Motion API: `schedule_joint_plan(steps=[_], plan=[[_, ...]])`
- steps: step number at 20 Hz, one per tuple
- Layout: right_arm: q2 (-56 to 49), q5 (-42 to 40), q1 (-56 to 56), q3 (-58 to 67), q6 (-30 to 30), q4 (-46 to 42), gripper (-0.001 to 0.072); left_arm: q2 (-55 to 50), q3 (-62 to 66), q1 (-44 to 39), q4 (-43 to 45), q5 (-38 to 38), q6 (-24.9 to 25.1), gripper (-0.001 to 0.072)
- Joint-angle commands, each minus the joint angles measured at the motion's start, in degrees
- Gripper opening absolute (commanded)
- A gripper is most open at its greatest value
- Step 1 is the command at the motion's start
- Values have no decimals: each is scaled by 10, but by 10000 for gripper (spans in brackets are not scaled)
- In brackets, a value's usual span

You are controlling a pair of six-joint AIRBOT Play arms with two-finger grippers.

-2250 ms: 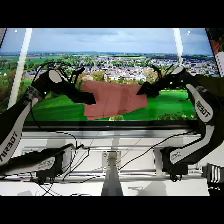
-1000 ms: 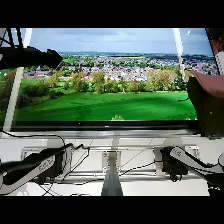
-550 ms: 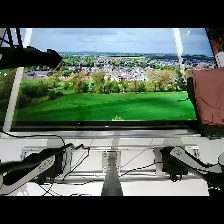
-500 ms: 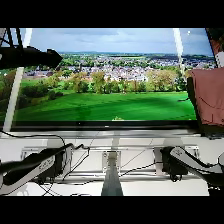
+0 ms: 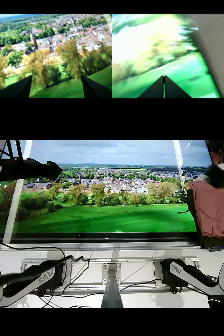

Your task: Fold the clothes and pants, and hang the long-sleeved shirts on hangers.

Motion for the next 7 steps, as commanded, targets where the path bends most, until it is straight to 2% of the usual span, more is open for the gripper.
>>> schedule_joint_plan(steps=[1,4,7], plan=[[22,-22,185,0,-102,-28,20,0,0,1,0,0,0,692],[50,-57,273,0,-110,-37,20,0,0,1,0,0,0,692],[55,-65,305,0,-110,-34,21,0,0,1,0,0,0,692]])
